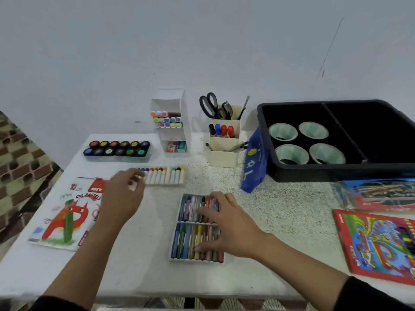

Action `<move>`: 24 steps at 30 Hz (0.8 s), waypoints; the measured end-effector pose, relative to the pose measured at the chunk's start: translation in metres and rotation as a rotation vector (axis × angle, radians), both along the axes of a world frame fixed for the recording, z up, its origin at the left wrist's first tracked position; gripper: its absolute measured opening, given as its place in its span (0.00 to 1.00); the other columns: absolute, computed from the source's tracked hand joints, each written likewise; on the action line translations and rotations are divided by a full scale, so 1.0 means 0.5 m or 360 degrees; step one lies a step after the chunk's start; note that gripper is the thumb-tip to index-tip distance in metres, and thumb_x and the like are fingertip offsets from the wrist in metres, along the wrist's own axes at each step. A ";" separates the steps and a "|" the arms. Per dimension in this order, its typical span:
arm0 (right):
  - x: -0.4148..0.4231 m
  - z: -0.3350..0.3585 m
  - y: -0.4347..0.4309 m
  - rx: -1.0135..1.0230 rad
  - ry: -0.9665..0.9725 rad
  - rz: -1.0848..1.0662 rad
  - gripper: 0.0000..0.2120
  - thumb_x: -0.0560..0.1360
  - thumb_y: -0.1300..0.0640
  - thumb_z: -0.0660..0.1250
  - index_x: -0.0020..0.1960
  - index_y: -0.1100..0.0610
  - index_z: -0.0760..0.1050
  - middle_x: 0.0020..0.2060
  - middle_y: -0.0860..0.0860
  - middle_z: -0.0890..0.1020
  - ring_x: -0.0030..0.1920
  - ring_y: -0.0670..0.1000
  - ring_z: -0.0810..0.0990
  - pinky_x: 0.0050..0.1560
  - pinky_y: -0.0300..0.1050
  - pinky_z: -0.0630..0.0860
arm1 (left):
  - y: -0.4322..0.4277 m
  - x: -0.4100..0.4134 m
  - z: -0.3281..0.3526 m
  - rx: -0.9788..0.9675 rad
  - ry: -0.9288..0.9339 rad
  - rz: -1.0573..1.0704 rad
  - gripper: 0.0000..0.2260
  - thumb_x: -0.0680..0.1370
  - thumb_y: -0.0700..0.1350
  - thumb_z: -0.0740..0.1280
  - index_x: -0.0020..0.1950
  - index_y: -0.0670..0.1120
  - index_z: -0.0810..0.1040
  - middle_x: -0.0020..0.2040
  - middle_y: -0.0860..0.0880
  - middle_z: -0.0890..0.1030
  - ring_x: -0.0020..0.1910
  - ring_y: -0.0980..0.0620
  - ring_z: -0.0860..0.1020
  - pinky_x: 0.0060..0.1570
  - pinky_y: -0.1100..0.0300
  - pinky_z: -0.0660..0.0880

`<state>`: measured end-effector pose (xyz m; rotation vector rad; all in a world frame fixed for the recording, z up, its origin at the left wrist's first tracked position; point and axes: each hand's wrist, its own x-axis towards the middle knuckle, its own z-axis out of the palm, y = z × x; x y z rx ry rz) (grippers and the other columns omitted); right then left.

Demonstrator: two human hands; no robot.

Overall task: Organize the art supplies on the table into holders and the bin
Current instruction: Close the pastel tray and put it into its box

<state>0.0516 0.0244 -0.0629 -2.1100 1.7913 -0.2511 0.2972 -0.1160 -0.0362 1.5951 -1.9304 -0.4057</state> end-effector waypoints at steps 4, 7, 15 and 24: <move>0.072 0.006 -0.042 -0.0011 0.0039 -0.0041 0.43 0.65 0.22 0.65 0.75 0.39 0.63 0.72 0.49 0.59 0.68 0.53 0.58 0.69 0.51 0.65 | -0.037 0.138 -0.036 0.0366 -0.0432 0.0378 0.22 0.79 0.58 0.65 0.71 0.56 0.68 0.72 0.39 0.69 0.71 0.35 0.65 0.68 0.34 0.61; 0.119 0.009 -0.074 0.0010 0.0123 -0.0093 0.43 0.65 0.21 0.63 0.74 0.40 0.65 0.69 0.49 0.64 0.66 0.53 0.60 0.65 0.50 0.68 | -0.058 0.193 -0.059 0.0680 -0.0631 0.0303 0.39 0.74 0.73 0.57 0.80 0.61 0.48 0.82 0.43 0.47 0.80 0.40 0.45 0.73 0.32 0.47; 0.194 0.026 -0.124 0.0033 0.0105 -0.0245 0.35 0.72 0.24 0.56 0.70 0.44 0.73 0.53 0.46 0.74 0.55 0.48 0.69 0.51 0.47 0.73 | -0.102 0.290 -0.046 0.0648 -0.0951 -0.0281 0.34 0.76 0.65 0.65 0.78 0.65 0.53 0.81 0.49 0.52 0.80 0.45 0.53 0.74 0.36 0.53; 0.191 0.068 -0.172 0.0258 0.0158 0.0325 0.52 0.63 0.32 0.76 0.79 0.38 0.53 0.79 0.44 0.55 0.79 0.48 0.45 0.77 0.51 0.50 | -0.100 0.335 -0.019 0.0562 -0.1123 -0.0795 0.48 0.60 0.82 0.63 0.76 0.70 0.52 0.79 0.51 0.45 0.78 0.47 0.44 0.74 0.41 0.48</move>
